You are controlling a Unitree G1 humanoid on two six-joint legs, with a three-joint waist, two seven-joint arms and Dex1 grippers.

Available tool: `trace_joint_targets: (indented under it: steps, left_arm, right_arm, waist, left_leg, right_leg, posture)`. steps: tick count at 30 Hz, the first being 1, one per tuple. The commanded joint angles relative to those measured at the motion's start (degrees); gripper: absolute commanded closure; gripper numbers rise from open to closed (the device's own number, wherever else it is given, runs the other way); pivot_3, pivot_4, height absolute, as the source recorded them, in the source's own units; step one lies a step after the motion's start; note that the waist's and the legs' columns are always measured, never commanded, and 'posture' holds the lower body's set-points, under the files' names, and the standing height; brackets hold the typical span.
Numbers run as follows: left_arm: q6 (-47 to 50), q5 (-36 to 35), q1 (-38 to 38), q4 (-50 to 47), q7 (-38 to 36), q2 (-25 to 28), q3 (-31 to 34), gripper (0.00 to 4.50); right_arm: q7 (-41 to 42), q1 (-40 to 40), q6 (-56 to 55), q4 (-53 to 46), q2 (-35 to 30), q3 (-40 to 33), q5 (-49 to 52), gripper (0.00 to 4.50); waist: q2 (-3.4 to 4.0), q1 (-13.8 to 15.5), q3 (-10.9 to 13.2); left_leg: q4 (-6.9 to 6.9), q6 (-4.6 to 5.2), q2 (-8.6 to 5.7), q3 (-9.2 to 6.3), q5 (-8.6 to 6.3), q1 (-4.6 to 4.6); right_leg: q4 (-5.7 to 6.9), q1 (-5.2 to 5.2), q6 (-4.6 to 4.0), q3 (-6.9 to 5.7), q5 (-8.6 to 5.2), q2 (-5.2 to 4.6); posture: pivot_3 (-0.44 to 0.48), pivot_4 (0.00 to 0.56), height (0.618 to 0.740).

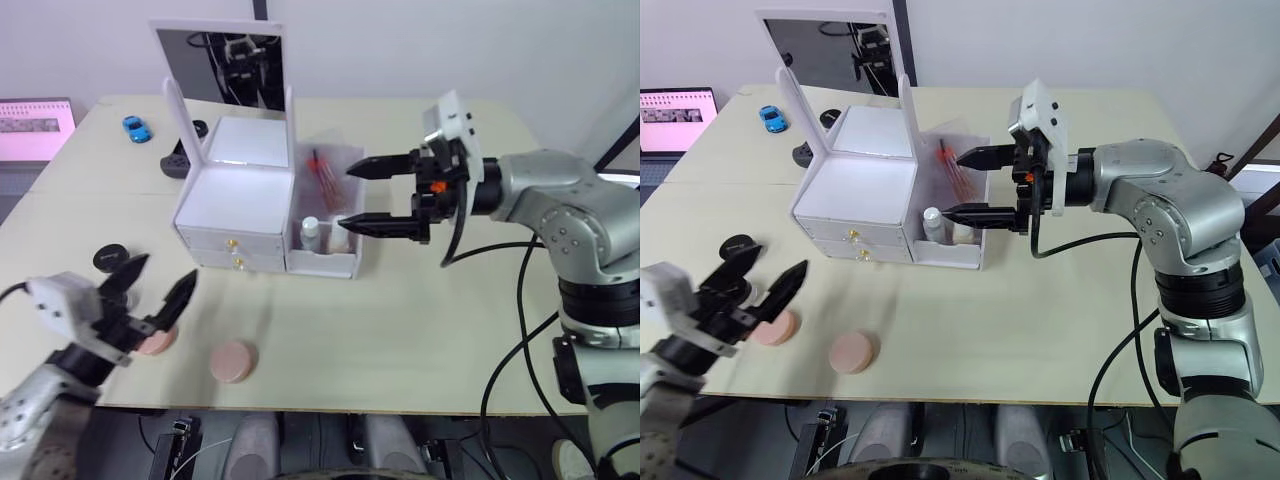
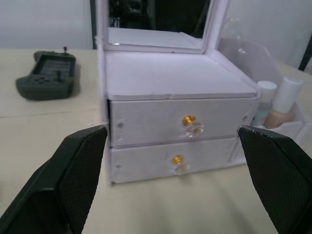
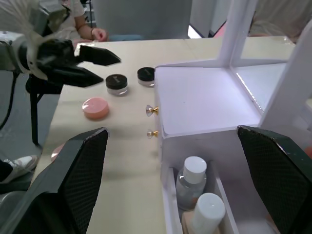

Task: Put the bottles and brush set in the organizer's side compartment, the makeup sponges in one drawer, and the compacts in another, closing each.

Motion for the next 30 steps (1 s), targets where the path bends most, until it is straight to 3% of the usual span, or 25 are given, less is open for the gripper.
trace_joint_targets:
  steps: [1, 7, 21, 24, 30]
  left_arm:
    - [-2.3, 5.8, -1.5, -2.2, 6.4, -2.6, -6.2, 0.02]
    - [-4.1, 11.4, -2.5, -1.5, 11.1, -4.6, -12.8, 0.02]
    - [-5.6, 17.2, -11.7, 7.5, 15.3, -6.7, -21.2, 0.02]
    - [-6.1, 18.2, -11.8, 8.0, 15.9, -7.1, -22.0, 0.92]
    - [-6.9, 20.4, -10.3, 7.4, 16.5, -7.3, -23.9, 3.96]
  right_arm:
    - [-2.0, -1.5, 0.2, -1.4, -2.3, -2.0, -1.2, 0.04]
    - [-1.4, 0.0, 4.9, -2.9, -6.4, -3.0, 1.3, 0.04]
    - [-9.0, 1.1, 10.3, -8.3, -5.8, -5.3, 4.7, 0.04]
    - [-9.8, 0.9, 11.1, -8.7, -6.0, -5.7, 5.5, 0.0]
    - [-11.6, -0.7, 12.6, -8.8, -5.4, -5.8, 6.7, 0.0]
  waist:
    - [0.01, 0.0, 0.0]
    - [0.01, 0.0, 0.0]
    - [0.01, 0.1, 0.0]
    - [0.01, 0.1, 0.0]
    - [0.01, 0.1, 0.0]
  left_leg:
    - [0.0, 0.0, 0.0, 0.01, 0.0, 0.0]
    - [0.0, 0.01, 0.0, 0.01, 0.0, -0.01]
    - [0.02, 0.01, -0.01, -0.03, 0.0, -0.05]
    - [0.01, 0.01, -0.01, -0.03, 0.0, -0.04]
    - [0.02, 0.01, -0.01, -0.05, 0.0, -0.04]
  right_leg:
    - [0.0, 0.0, 0.0, 0.01, 0.0, 0.0]
    - [-0.01, -0.01, 0.0, 0.01, -0.01, 0.01]
    - [-0.04, -0.01, 0.05, -0.02, -0.04, 0.01]
    - [-0.04, 0.0, 0.05, -0.03, -0.04, 0.01]
    - [-0.04, 0.0, 0.08, -0.04, -0.06, 0.0]
  posture:
    - [0.0, 0.15, 0.725]
    - [0.0, 0.15, 0.725]
    - [0.0, 0.15, 0.725]
    - [0.0, 0.15, 0.725]
    - [0.0, 0.15, 0.725]
